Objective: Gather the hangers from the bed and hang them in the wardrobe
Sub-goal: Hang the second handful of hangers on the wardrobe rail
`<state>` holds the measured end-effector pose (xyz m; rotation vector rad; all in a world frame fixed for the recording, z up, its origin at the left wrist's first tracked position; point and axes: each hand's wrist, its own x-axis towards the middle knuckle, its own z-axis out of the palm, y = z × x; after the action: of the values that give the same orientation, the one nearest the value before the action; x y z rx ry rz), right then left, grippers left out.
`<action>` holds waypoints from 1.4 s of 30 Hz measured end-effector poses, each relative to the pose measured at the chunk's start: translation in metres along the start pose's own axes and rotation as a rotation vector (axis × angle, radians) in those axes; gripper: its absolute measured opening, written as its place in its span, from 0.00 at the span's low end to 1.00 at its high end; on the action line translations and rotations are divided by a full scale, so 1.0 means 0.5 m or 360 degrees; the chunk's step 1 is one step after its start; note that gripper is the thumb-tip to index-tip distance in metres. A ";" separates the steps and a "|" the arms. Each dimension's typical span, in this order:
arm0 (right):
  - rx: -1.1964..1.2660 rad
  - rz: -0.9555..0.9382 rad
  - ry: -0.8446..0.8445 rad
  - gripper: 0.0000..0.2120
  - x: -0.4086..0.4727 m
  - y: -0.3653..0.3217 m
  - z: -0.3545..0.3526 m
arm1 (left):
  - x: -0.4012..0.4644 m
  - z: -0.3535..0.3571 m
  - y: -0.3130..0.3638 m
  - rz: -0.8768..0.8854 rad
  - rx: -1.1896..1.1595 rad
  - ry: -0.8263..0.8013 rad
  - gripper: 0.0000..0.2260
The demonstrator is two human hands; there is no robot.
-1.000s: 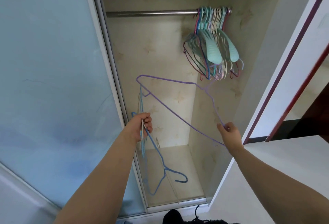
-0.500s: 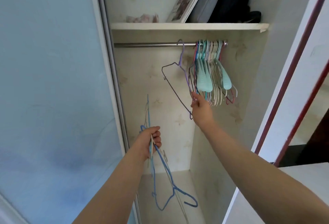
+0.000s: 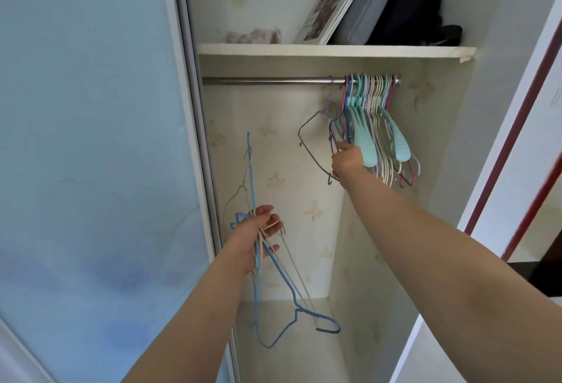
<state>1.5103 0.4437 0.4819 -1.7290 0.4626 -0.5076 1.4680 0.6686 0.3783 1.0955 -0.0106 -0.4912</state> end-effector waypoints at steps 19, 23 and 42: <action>-0.0865 -0.0220 -0.1285 0.07 -0.321 0.191 0.040 | 0.010 0.020 -0.078 -0.0017 -0.0448 -0.0026 0.07; -0.0433 0.0068 -0.1096 0.04 -0.338 0.226 0.034 | -0.001 0.017 -0.099 -0.0036 -0.0438 -0.0036 0.06; -0.0913 0.0028 -0.0379 0.32 -0.299 0.333 -0.046 | -0.052 -0.059 -0.157 -0.0235 0.0339 -0.0218 0.11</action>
<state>1.3679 0.4745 0.3102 -2.2989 0.4796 -0.1519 1.4227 0.6752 0.3034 1.2749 -0.1048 -0.7095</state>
